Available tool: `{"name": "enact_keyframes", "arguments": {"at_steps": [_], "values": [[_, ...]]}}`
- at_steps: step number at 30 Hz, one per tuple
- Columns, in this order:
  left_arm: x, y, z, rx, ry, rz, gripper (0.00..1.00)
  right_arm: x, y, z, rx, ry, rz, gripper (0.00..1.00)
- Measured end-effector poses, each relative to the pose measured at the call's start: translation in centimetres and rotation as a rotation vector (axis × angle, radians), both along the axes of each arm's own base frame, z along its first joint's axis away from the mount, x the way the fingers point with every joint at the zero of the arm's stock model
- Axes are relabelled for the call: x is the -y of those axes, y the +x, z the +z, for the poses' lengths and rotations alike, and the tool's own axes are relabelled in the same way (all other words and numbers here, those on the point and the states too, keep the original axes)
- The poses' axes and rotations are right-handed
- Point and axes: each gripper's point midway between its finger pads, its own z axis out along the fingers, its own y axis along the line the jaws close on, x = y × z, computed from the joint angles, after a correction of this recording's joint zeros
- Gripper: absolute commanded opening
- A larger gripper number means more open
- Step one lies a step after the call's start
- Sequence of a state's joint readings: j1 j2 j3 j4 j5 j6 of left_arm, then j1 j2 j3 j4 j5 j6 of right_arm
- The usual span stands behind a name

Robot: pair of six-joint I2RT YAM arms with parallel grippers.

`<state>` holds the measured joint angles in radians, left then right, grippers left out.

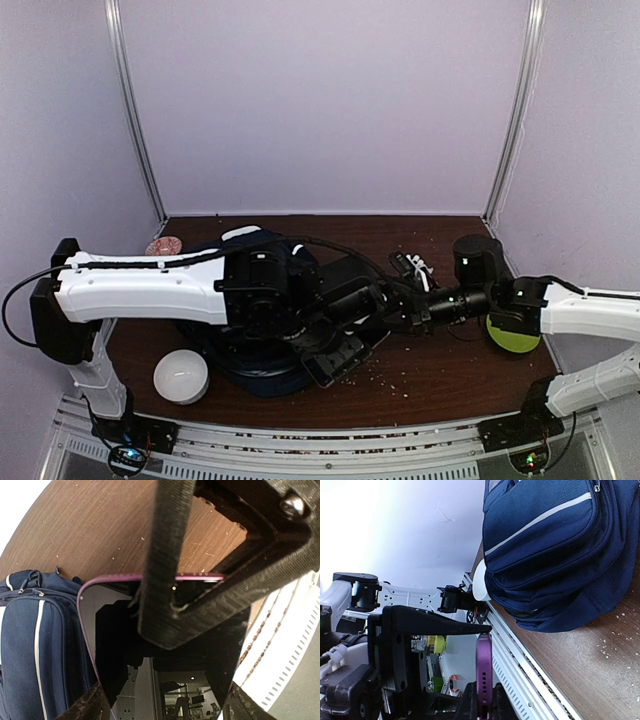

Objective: Pack the student bag
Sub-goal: Pick up the personal item from the center of the board.

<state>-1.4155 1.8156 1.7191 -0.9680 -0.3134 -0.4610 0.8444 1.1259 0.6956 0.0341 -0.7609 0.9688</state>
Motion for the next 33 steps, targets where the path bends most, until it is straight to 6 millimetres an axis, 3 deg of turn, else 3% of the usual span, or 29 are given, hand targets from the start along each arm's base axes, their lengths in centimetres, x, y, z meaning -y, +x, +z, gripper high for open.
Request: {"name": "enact_keyframes", "arguments": {"at_steps": [6,12,17,20,23,26,29,33], "values": [[0.2,0.0,0.6,0.008,-0.021,-0.005,0.97,0.5,0.0,0.6,0.019,0.013,-0.025,0.00],[-1.0,0.9,2.8,0.027,-0.076,0.036,0.98,2.6,1.0,2.1,0.107,-0.002,-0.144,0.00],[-4.3,3.7,4.8,0.038,-0.132,0.156,0.98,5.6,2.7,3.2,0.192,-0.029,-0.315,0.00],[-7.0,5.4,5.0,0.059,-0.141,0.242,0.97,7.6,3.5,2.7,0.226,-0.064,-0.418,0.00],[-9.8,6.6,3.8,0.070,-0.085,0.326,0.89,10.0,4.0,1.2,0.249,-0.120,-0.519,0.00],[-11.1,7.1,1.6,0.064,0.014,0.366,0.82,11.8,4.1,-0.3,0.259,-0.168,-0.586,0.00],[-11.0,6.6,-1.3,0.050,0.120,0.350,0.75,13.3,4.2,-1.7,0.262,-0.221,-0.636,0.00],[-10.0,5.1,-4.1,0.028,0.213,0.282,0.72,14.3,4.1,-3.0,0.259,-0.259,-0.664,0.00]]}}
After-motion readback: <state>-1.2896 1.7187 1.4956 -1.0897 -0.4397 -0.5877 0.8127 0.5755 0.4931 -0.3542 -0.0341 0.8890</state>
